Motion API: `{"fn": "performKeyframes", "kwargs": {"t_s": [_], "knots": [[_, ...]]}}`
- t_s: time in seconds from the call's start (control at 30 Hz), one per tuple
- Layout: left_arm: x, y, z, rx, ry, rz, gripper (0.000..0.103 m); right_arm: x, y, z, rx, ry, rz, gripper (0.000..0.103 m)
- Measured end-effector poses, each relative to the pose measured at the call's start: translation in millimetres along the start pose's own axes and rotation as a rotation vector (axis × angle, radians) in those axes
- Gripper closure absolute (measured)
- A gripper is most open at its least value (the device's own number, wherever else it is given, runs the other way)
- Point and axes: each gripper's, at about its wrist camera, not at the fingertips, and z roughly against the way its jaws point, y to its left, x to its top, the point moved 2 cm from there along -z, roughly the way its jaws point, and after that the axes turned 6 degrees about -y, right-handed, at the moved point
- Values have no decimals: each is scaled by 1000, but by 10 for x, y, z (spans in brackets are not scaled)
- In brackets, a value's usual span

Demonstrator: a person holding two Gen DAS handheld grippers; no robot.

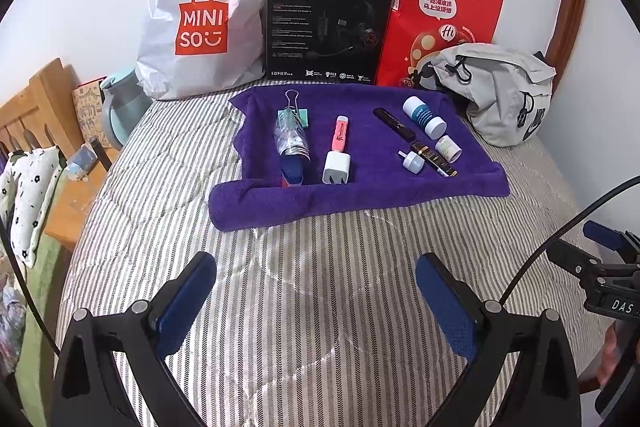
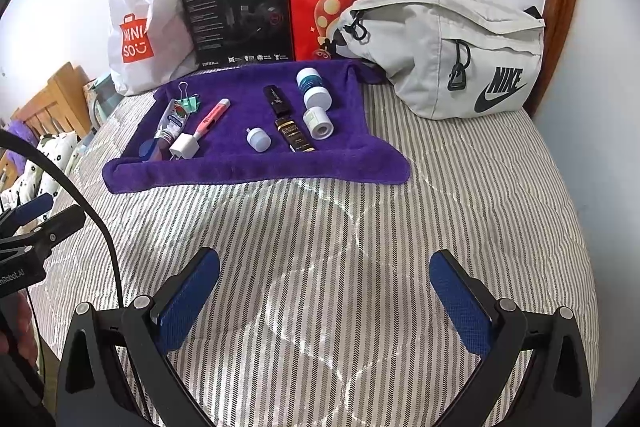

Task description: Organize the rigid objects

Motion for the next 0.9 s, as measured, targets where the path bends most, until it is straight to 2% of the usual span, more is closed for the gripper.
{"fn": "performKeyframes", "kwargs": {"t_s": [0.9], "knots": [[5, -2, 5, 9, 4, -12, 0, 33, 12, 43, 5, -11, 7, 0]]}}
